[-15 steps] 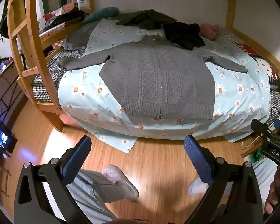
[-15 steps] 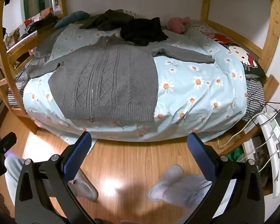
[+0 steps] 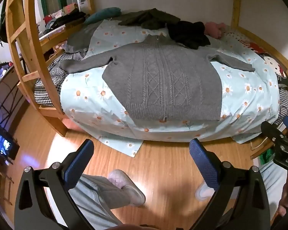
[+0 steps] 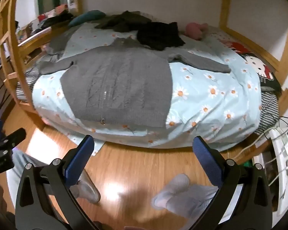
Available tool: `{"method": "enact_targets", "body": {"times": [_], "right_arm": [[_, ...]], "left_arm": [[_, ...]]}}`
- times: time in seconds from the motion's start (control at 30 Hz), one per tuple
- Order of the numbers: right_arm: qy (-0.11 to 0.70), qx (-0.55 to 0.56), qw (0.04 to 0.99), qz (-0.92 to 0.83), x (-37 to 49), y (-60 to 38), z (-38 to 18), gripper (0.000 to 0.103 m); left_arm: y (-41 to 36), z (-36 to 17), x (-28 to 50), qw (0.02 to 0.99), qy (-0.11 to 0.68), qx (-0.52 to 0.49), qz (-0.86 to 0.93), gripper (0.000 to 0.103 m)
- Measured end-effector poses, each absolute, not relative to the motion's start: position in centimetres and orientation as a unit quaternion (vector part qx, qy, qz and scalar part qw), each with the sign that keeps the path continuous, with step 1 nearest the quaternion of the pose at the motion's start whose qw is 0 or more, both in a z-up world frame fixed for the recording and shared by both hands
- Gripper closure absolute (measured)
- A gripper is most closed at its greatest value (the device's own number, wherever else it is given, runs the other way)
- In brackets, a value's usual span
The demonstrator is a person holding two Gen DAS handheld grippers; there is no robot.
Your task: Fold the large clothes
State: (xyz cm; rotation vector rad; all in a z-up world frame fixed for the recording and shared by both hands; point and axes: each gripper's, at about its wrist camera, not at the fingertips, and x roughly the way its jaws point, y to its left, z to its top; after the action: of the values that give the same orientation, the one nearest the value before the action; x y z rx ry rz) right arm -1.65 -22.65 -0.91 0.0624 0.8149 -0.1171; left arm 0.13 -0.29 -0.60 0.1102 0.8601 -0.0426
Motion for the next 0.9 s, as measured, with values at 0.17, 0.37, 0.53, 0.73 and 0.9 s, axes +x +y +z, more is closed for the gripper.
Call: {"method": "enact_targets", "body": {"times": [0.17, 0.37, 0.53, 0.73, 0.9], "right_arm": [[0.395, 0.037, 0.916, -0.059, -1.81, -23.19, -0.61, 0.002], [0.399, 0.034, 0.915, -0.055, -1.75, -23.01, -0.67, 0.003], [0.401, 0.033, 0.914, -0.054, -1.72, -22.94, -0.80, 0.003], [0.400, 0.032, 0.914, -0.054, -1.72, -22.85, -0.81, 0.003], [0.400, 0.032, 0.914, -0.054, -1.71, -22.91, -0.78, 0.003]], "left_arm": [[-0.11, -0.36, -0.01, 0.907, 0.417, 0.057, -0.022, 0.006], [-0.12, -0.31, 0.15, 0.906, 0.418, 0.062, -0.023, 0.006], [-0.18, -0.18, 0.17, 0.906, 0.418, 0.063, -0.024, 0.006], [-0.16, -0.26, 0.13, 0.905, 0.419, 0.068, -0.025, 0.006], [-0.24, 0.06, 0.16, 0.905, 0.418, 0.069, -0.025, 0.006]]}}
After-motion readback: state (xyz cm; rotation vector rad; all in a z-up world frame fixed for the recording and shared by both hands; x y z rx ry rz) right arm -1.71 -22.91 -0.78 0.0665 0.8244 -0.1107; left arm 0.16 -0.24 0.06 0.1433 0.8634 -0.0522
